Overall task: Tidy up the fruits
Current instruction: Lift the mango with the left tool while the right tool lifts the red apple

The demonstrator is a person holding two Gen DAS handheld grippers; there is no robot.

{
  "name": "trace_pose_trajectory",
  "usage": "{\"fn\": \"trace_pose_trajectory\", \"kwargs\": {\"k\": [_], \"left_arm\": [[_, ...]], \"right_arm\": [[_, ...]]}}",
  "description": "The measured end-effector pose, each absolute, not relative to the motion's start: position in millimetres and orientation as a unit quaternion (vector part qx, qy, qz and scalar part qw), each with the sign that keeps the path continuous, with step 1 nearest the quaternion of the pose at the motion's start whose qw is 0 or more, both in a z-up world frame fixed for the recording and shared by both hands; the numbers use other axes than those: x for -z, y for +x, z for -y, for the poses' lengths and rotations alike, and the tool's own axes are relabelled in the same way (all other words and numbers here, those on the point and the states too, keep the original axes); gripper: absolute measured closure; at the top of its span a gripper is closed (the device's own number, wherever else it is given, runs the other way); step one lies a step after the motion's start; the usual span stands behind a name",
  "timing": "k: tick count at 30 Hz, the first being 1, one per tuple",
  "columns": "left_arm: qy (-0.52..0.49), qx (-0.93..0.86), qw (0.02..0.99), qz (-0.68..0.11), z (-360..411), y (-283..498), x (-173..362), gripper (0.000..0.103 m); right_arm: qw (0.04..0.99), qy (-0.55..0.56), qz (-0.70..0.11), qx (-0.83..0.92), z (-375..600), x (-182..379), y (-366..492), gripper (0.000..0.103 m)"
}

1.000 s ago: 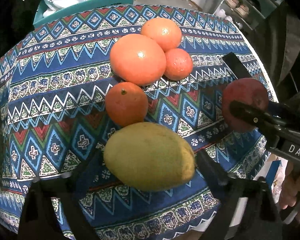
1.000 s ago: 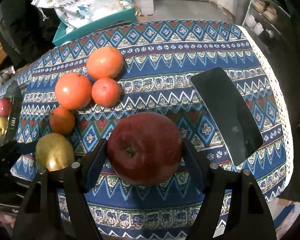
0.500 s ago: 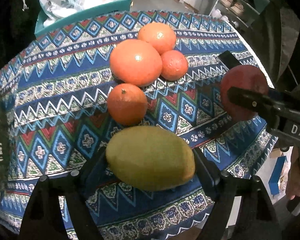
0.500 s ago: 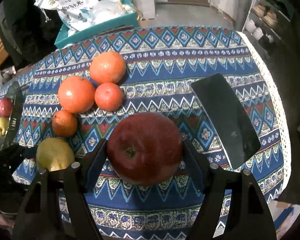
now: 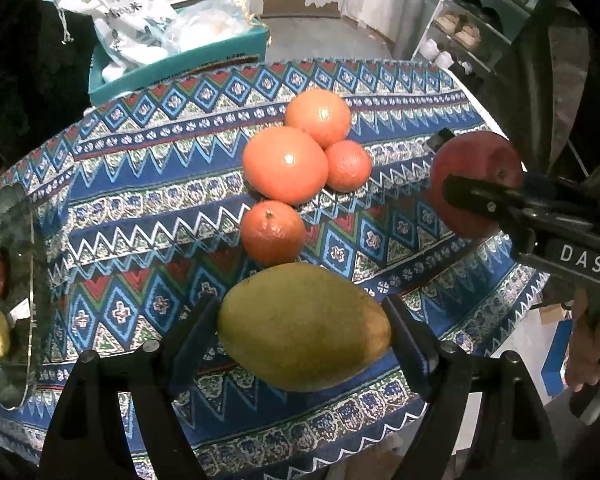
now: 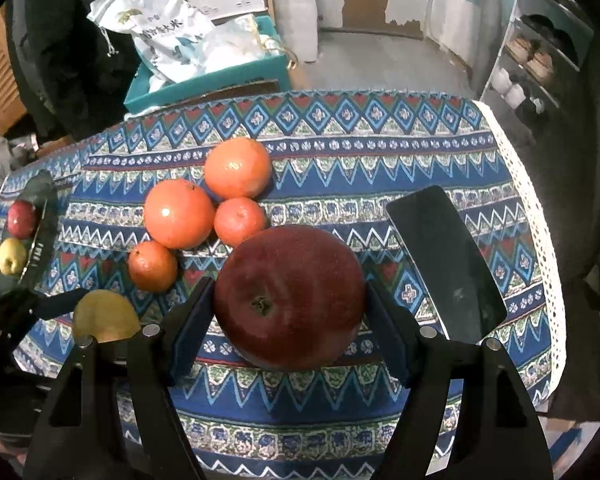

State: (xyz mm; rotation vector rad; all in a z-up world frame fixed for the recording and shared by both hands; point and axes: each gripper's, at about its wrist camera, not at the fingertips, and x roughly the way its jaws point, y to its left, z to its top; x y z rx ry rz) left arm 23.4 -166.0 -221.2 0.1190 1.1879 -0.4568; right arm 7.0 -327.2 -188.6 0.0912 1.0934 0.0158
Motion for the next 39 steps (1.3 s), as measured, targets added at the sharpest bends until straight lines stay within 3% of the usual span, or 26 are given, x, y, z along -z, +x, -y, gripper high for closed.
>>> {"fn": "trace_pose_trajectory", "kwargs": {"k": [39], "left_arm": [[-0.002,0.193,0.906,-0.376,96.4,8.5,58.3,0.019]], "right_arm": [[0.936,0.016,-0.347,-0.064,268.5,24.7,-16.2,0.028]]}}
